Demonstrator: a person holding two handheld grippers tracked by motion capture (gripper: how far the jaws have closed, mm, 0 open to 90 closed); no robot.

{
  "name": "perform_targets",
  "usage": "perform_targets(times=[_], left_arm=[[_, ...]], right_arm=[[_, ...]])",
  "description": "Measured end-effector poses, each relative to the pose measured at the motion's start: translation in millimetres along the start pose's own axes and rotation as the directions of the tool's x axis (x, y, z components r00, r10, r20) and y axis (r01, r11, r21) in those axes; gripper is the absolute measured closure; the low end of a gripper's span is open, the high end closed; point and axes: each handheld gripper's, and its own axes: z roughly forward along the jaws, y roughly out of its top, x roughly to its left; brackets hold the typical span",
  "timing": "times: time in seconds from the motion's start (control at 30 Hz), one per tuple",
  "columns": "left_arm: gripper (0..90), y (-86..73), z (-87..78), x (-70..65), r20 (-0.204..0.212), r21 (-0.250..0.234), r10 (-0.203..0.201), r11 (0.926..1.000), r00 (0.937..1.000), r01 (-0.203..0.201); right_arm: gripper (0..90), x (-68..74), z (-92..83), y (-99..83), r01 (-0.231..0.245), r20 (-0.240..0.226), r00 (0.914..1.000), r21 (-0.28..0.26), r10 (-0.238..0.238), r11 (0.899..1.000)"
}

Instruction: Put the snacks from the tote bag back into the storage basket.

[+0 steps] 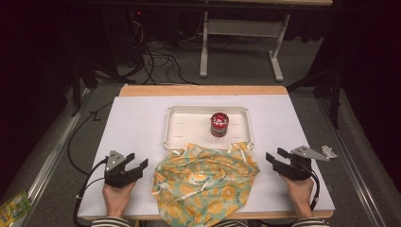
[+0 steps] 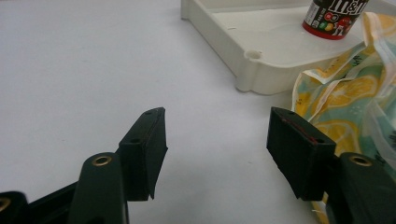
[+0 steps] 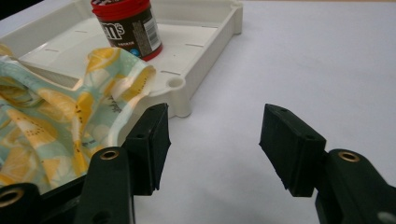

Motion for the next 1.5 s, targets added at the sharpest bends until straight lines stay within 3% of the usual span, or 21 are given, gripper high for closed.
perform_targets(times=[0.83, 1.33, 1.5], left_arm=[[38.0, -2.6, 17.4, 7.0, -0.048, 0.042, -0.018, 0.9989, 0.9987, 0.020], [38.0, -4.5, 19.1, 7.0, -0.052, 0.044, -0.020, 0.9988, 0.9984, 0.023], [37.9, -5.3, 19.0, 6.8, -0.051, 0.042, -0.019, 0.9989, 0.9985, 0.021]], right_arm=[[42.8, -9.7, 9.6, -5.6, -0.016, 0.056, 0.9983, 0.032, 0.014, 0.999], [42.6, -13.3, 13.3, -14.7, -0.036, 0.068, 0.9972, 0.055, 0.032, 0.998], [42.3, -11.9, 14.5, -15.6, -0.023, 0.078, 0.9968, 0.061, 0.018, 0.998]])
